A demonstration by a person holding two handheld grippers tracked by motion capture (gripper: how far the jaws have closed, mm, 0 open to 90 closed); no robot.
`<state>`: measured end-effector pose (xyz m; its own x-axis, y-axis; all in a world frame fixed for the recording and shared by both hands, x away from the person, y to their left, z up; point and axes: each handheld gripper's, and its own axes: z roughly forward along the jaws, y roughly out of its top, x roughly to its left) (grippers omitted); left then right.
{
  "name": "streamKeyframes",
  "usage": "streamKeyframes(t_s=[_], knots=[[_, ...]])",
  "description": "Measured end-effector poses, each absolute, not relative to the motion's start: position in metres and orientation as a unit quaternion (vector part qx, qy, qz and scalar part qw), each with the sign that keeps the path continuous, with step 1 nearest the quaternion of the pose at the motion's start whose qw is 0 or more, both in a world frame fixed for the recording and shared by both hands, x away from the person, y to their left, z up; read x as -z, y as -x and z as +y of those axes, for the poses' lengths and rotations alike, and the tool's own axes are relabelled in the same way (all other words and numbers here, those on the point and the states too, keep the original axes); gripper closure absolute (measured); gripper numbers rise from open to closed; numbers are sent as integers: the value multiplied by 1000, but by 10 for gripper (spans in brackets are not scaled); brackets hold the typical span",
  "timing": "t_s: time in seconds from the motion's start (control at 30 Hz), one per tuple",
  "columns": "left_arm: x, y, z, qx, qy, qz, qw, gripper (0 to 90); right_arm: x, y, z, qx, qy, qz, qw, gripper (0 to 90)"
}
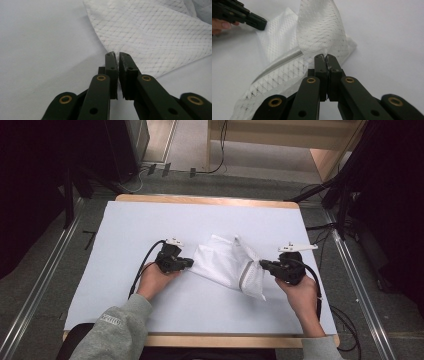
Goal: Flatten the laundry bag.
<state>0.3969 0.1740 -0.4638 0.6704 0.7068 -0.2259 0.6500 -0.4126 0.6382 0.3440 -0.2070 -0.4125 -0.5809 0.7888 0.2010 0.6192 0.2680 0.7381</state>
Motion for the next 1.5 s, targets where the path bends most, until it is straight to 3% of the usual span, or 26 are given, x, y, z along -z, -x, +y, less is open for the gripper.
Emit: streamKeyframes(t_s=[0.67, 1.2, 1.5], knots=[[458, -402, 176, -29, -834, 422, 356, 900, 443, -332, -268, -354, -509, 778, 98, 880], [434, -421, 231, -59, -793, 473, 380, 900, 440, -327, -259, -357, -503, 781, 96, 857], [437, -434, 257, -61, -770, 500, 391, 900, 427, -323, -249, -380, -485, 778, 120, 823]])
